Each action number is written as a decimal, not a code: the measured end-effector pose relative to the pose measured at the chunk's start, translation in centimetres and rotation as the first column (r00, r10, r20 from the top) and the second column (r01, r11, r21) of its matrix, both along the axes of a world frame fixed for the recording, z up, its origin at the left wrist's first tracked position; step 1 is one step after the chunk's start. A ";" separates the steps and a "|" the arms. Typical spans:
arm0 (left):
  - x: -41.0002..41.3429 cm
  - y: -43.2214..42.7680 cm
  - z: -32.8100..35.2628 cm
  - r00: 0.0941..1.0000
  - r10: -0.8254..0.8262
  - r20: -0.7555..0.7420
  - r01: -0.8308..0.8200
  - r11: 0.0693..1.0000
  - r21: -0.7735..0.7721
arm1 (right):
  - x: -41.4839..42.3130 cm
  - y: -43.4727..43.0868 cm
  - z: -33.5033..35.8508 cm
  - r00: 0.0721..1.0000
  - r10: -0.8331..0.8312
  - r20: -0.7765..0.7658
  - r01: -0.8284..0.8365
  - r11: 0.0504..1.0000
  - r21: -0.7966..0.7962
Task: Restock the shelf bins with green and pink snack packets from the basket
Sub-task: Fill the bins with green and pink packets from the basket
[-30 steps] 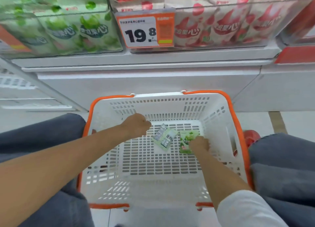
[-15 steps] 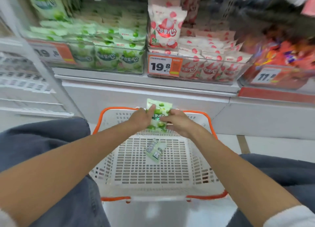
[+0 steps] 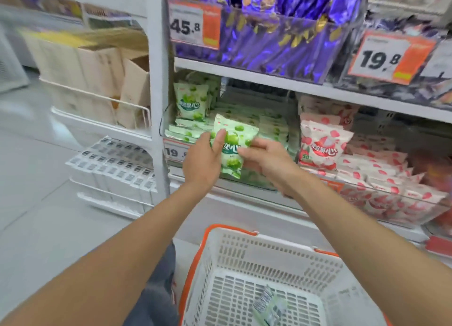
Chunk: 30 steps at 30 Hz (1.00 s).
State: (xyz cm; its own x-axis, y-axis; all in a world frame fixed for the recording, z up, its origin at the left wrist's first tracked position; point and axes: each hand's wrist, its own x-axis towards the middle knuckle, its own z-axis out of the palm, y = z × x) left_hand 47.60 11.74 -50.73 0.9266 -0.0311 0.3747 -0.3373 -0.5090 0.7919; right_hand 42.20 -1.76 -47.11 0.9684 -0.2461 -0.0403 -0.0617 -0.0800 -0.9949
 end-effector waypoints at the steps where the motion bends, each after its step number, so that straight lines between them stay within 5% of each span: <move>1: 1.2 0.7 0.2 0.999 0.040 0.016 -0.040 0.999 -0.031 | 1.7 0.6 0.8 0.999 -0.024 0.041 0.027 0.998 -0.062; 5: 5.1 3.1 0.2 0.964 0.263 0.033 -0.256 0.956 -0.142 | 9.8 2.9 2.7 0.979 -0.094 0.181 0.126 0.976 -0.176; 16: 6.7 6.3 -2.5 0.956 0.269 -0.113 -0.274 0.961 -0.035 | 19.2 7.2 -1.0 0.961 -0.158 0.229 0.261 0.792 -0.552; 30: 5.7 4.7 -2.6 0.975 0.195 -0.104 -0.194 0.981 0.012 | 18.1 6.9 -1.6 0.948 -0.195 0.252 0.300 0.813 -0.499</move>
